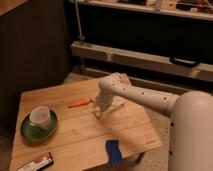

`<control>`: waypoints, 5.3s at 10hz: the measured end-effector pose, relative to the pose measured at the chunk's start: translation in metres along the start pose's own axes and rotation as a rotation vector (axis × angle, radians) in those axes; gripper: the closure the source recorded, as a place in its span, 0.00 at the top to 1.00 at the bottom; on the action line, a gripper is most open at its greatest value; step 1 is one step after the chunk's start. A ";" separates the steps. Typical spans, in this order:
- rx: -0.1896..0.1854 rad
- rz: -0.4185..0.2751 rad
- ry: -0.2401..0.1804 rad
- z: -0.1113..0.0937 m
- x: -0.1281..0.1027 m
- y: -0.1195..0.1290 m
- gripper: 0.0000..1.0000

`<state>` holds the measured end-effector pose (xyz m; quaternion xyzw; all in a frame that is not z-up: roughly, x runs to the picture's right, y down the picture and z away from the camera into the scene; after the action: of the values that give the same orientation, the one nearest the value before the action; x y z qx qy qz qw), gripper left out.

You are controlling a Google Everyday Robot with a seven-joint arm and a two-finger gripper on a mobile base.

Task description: Stand the bottle upright

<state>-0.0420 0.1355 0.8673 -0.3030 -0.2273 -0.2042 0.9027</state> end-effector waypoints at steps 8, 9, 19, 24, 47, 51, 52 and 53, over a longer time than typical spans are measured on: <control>-0.034 -0.014 -0.001 0.012 0.002 0.000 0.51; -0.041 -0.018 0.000 0.013 0.001 0.000 0.51; -0.077 -0.040 0.002 0.018 0.000 -0.001 0.51; -0.088 -0.041 -0.002 0.021 0.000 0.001 0.30; 0.134 0.089 -0.256 -0.113 0.023 -0.015 0.30; 0.148 0.108 -0.315 -0.139 0.023 -0.016 0.30; 0.150 0.118 -0.330 -0.143 0.024 -0.015 0.30; 0.154 0.132 -0.356 -0.147 0.026 -0.014 0.30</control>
<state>0.0140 0.0255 0.7829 -0.2787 -0.3780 -0.0698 0.8801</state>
